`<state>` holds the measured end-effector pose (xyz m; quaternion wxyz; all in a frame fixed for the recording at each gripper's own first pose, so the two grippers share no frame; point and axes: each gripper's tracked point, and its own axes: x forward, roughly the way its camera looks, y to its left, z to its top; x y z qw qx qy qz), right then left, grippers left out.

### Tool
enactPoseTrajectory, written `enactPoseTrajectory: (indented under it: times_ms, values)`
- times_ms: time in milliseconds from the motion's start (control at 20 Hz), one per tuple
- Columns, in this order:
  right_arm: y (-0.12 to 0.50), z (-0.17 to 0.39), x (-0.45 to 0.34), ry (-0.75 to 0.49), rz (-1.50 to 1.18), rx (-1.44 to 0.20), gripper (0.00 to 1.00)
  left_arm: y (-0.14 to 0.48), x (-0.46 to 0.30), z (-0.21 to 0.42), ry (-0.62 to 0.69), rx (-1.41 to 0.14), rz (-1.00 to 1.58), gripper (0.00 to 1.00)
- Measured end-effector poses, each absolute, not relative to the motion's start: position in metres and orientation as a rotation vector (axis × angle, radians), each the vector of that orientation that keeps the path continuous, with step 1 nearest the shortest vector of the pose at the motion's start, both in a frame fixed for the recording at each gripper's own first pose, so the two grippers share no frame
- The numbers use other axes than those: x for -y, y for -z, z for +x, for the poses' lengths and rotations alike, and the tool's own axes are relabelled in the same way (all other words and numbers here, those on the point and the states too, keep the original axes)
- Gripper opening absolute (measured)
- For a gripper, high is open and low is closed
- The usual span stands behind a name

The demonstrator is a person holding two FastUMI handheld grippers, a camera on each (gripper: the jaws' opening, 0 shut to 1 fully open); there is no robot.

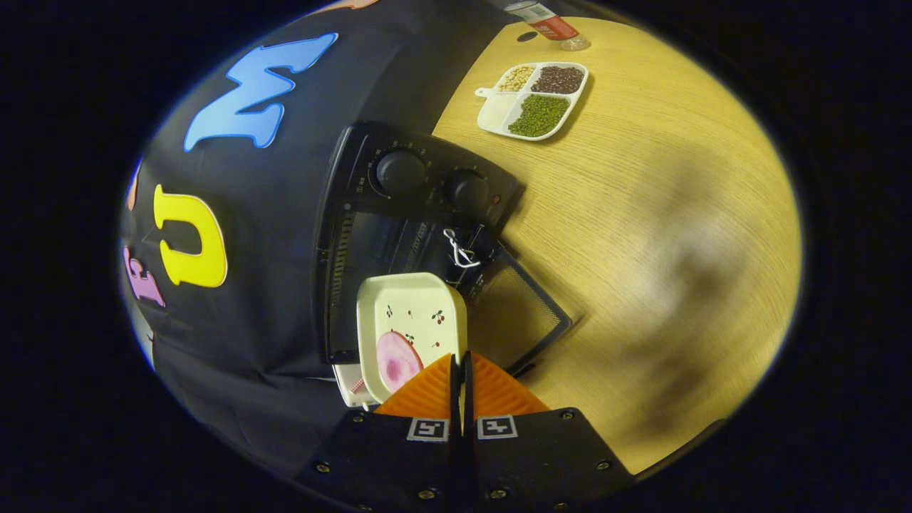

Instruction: Open the electric oven with the left hand, put the food in, and close the electric oven.

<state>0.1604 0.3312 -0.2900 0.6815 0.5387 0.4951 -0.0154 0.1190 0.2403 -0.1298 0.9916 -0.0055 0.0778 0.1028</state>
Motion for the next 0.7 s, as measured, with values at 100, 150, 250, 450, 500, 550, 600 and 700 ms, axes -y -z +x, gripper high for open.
enactPoseTrajectory:
  times_ms: [100, 150, 250, 450, 500, 550, 600, 700]
  values:
    - [0.293, 0.172, -0.34, 0.069, 1.254, -1.09, 0.01, 0.133, -0.246, 0.124, -0.209, -0.164, -0.007, 1.0]
    - [0.295, 0.179, -0.345, 0.087, 1.278, -1.076, 0.01, 0.136, -0.25, 0.126, -0.211, -0.17, -0.004, 1.0]
    - [0.298, 0.192, -0.351, 0.125, 1.323, -1.048, 0.01, 0.138, -0.255, 0.13, -0.215, -0.176, 0.001, 1.0]
    - [0.31, 0.215, -0.362, 0.203, 1.396, -1.01, 0.01, 0.14, -0.268, 0.132, -0.233, -0.188, 0.02, 1.0]
    - [0.312, 0.222, -0.365, 0.215, 1.411, -0.995, 0.01, 0.14, -0.273, 0.132, -0.238, -0.189, 0.029, 1.0]
    - [0.312, 0.227, -0.368, 0.223, 1.428, -0.977, 0.01, 0.14, -0.277, 0.132, -0.243, -0.192, 0.037, 1.0]
    - [0.314, 0.233, -0.37, 0.231, 1.445, -0.963, 0.01, 0.142, -0.281, 0.132, -0.251, -0.198, 0.041, 1.0]
    - [0.315, 0.243, -0.375, 0.25, 1.471, -0.941, 0.01, 0.144, -0.287, 0.133, -0.261, -0.206, 0.041, 1.0]
